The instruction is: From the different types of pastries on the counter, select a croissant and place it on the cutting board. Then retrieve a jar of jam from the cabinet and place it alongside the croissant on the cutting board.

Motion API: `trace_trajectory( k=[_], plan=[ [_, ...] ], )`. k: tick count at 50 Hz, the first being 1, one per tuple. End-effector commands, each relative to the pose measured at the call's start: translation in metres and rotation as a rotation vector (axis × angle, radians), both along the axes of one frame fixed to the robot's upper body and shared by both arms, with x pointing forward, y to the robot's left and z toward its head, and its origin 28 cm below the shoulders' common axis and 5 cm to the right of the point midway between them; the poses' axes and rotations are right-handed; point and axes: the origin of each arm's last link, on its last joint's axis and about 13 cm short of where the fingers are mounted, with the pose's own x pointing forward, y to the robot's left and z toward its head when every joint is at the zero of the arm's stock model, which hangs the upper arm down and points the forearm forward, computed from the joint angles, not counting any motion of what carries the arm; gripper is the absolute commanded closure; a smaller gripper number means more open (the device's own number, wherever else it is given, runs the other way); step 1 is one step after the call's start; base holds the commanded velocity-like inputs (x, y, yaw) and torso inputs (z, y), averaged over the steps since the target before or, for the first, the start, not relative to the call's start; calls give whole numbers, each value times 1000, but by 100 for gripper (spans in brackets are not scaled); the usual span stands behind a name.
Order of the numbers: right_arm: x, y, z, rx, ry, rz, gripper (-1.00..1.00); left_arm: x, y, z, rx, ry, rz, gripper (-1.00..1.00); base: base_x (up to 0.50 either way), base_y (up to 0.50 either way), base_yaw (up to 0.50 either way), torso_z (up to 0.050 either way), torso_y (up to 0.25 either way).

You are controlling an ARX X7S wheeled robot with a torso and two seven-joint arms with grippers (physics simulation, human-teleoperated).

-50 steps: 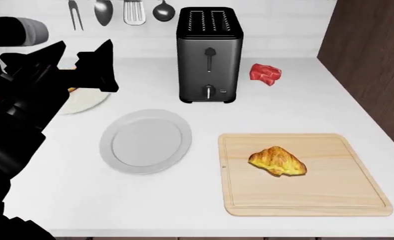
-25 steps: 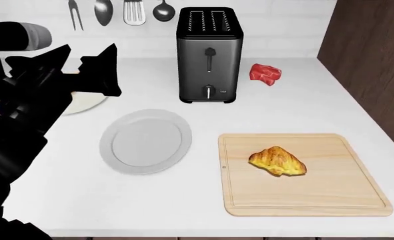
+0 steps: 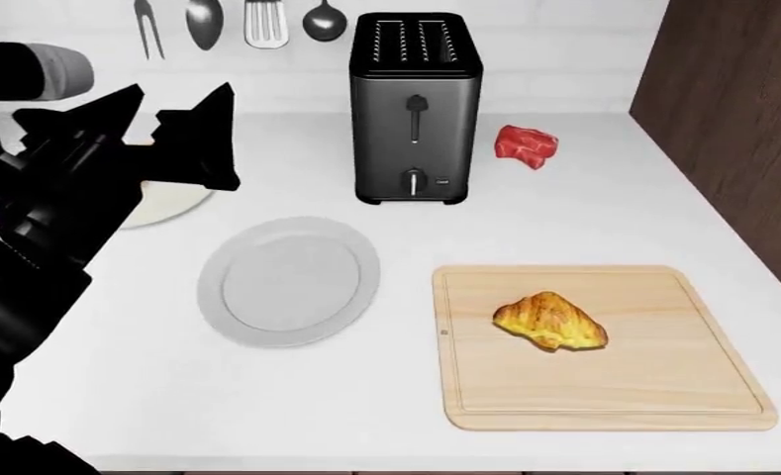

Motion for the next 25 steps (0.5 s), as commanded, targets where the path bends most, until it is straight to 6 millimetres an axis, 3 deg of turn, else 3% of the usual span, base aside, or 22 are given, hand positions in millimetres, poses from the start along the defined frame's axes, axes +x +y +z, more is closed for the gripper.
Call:
trace_trajectory(
  k=[1,14,25],
  plan=[
    [0,-1,1,-68,-6,81,-100,4,2,-1,2,6,-4,-100,0,0,0,0,0],
    [3,-1,7,-55,-126,-30,-100,6,0,0,16,8,-10,-100,0,0,0,0,0],
    [4,1,10,65,-185,-67,-100,8,2,-1,11,9,-6,-100,0,0,0,0,0]
  ],
)
